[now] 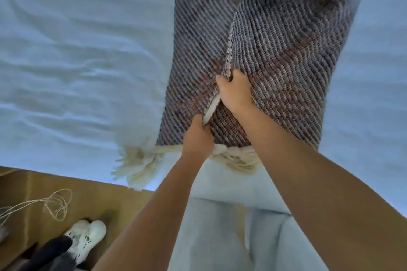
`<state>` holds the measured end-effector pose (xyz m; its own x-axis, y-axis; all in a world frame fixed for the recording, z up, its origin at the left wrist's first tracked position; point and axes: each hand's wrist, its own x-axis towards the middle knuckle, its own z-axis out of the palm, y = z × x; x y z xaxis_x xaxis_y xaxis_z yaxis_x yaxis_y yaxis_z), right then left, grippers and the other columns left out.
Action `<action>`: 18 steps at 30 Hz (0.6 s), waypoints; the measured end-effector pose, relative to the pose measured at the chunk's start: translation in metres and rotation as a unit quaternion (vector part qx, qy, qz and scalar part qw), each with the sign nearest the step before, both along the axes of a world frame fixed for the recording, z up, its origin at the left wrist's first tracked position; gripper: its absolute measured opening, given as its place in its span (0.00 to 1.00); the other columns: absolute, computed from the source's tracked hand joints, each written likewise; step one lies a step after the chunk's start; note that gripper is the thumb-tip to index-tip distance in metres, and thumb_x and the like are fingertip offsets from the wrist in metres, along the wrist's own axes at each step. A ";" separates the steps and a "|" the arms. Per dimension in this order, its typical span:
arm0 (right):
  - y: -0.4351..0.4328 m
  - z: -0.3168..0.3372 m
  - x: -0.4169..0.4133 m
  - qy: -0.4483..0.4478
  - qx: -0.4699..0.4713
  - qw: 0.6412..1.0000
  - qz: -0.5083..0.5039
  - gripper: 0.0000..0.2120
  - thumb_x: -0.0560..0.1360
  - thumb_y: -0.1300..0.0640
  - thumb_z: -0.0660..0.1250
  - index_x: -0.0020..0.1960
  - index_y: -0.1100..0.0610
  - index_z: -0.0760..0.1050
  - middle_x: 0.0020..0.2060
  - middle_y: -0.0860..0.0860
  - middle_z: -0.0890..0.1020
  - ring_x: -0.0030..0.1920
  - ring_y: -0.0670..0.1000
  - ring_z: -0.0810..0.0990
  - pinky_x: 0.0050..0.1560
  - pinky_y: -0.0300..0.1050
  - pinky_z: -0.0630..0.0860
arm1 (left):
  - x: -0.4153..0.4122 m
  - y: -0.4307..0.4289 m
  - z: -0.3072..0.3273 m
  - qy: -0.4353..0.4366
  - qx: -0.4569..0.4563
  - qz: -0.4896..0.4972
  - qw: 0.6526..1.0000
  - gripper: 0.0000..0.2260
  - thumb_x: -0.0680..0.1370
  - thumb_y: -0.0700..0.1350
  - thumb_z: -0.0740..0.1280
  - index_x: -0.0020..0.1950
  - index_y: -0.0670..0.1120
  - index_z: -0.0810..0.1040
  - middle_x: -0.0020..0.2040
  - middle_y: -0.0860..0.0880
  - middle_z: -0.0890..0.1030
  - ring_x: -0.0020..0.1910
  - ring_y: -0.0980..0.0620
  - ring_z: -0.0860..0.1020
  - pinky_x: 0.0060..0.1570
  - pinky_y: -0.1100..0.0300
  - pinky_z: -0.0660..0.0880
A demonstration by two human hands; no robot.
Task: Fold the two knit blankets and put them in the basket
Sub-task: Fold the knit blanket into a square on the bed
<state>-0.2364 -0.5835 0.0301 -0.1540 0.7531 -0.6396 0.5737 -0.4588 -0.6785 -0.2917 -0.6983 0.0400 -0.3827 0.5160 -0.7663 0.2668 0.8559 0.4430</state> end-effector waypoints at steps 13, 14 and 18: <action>-0.026 -0.019 -0.101 -0.073 0.017 0.990 0.121 0.11 0.79 0.53 0.60 0.44 0.60 0.66 0.33 0.50 0.69 0.34 0.49 0.69 0.38 0.45 0.64 | -0.096 -0.051 -0.023 0.058 0.029 0.095 0.993 0.09 0.79 0.46 0.62 0.55 0.42 0.74 0.37 0.52 0.74 0.35 0.53 0.72 0.34 0.62 0.65; -0.028 -0.018 -0.101 -0.066 0.009 0.990 0.128 0.11 0.78 0.52 0.61 0.46 0.60 0.66 0.34 0.50 0.71 0.35 0.50 0.70 0.39 0.46 0.66 | -0.097 -0.055 -0.023 0.057 -0.003 0.086 0.995 0.11 0.78 0.49 0.63 0.54 0.42 0.75 0.38 0.52 0.74 0.38 0.52 0.72 0.36 0.60 0.65; -0.041 -0.014 -0.097 -0.036 -0.013 0.990 0.135 0.13 0.77 0.50 0.63 0.52 0.58 0.66 0.36 0.47 0.71 0.34 0.45 0.70 0.37 0.43 0.69 | -0.092 -0.068 -0.020 -0.007 -0.138 -0.045 0.989 0.16 0.73 0.54 0.68 0.49 0.41 0.76 0.35 0.51 0.73 0.38 0.47 0.76 0.27 0.62 0.63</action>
<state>-0.3336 -0.6243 0.0159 -0.3011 0.6742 -0.6744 0.7245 -0.2981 -0.6215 -0.3838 -0.7659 0.0199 -0.3323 0.3171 -0.8883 0.3429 0.9180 0.1994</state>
